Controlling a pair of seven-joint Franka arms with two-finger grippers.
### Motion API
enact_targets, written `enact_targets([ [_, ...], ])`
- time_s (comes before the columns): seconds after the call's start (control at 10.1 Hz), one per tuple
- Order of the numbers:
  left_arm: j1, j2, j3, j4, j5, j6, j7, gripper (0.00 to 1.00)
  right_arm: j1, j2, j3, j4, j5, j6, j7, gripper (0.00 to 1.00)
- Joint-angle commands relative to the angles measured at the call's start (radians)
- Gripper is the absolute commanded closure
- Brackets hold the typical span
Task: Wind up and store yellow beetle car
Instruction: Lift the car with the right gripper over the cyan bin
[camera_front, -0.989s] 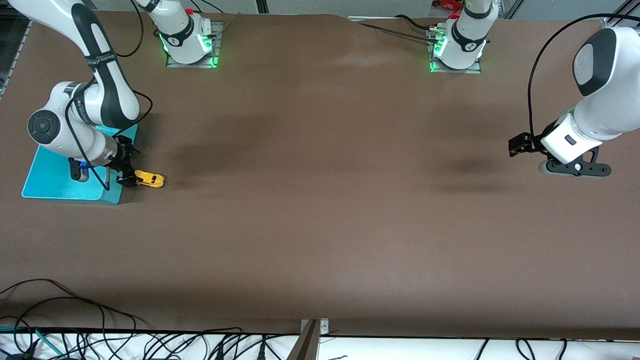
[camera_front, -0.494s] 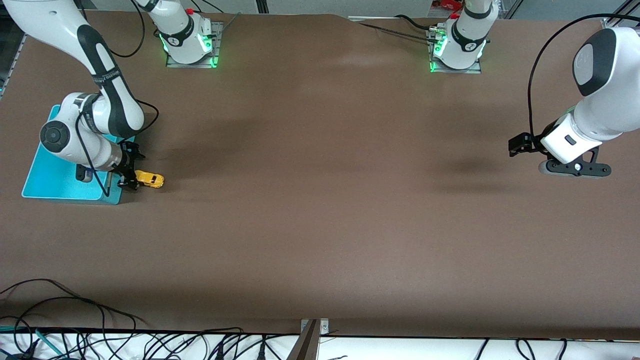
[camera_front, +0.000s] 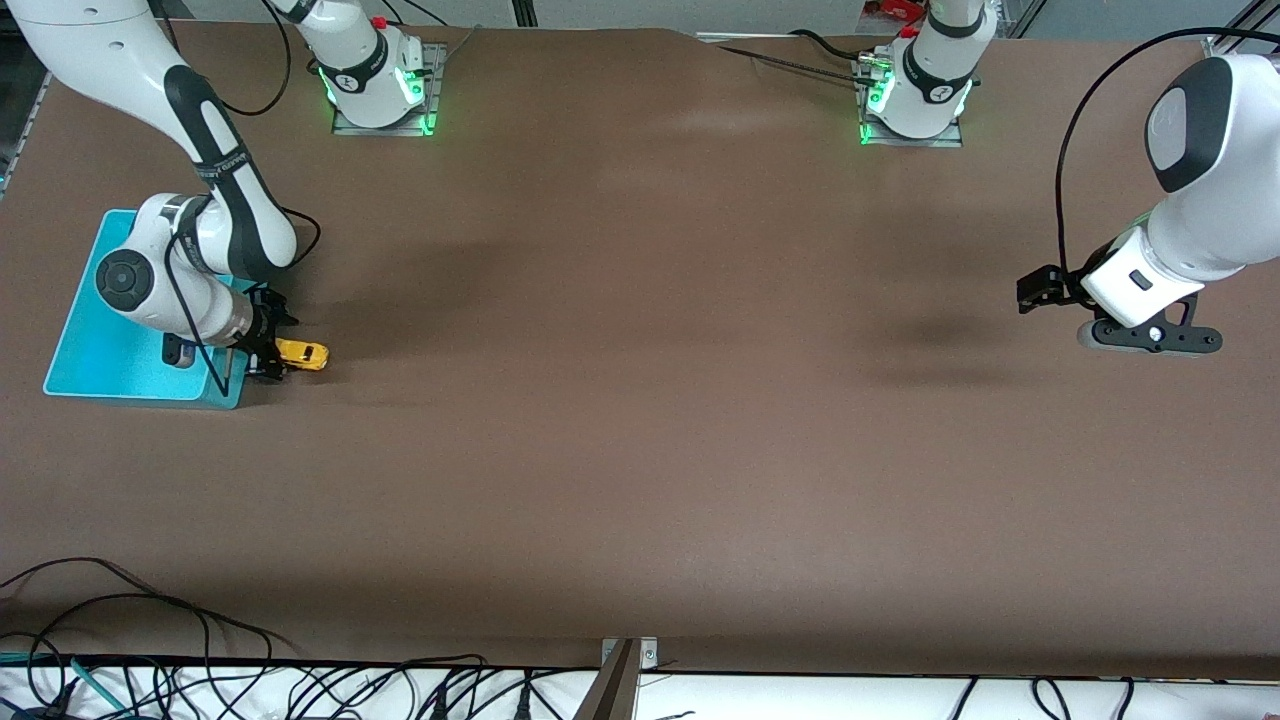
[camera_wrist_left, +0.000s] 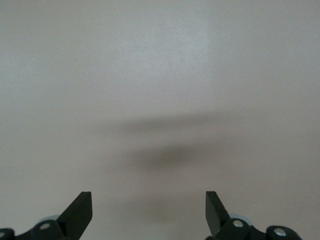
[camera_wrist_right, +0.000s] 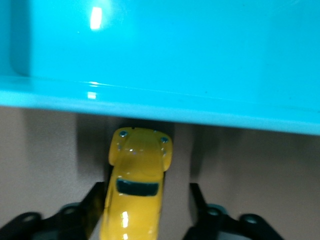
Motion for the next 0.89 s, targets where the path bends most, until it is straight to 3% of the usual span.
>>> enact_targets([
  [0.0,0.009,-0.011,-0.002,-0.005,-0.023,-0.009,0.027,0.00,-0.006,-0.046,0.028,0.000,-0.018,-0.002,0.027,1.00],
  [0.4,0.010,-0.013,-0.002,-0.005,-0.023,-0.010,0.027,0.00,-0.006,-0.152,0.041,0.050,-0.019,-0.176,0.023,1.00],
  [0.79,0.009,-0.013,-0.003,-0.005,-0.023,-0.012,0.025,0.00,-0.007,-0.216,0.041,0.102,-0.139,-0.307,-0.006,1.00],
])
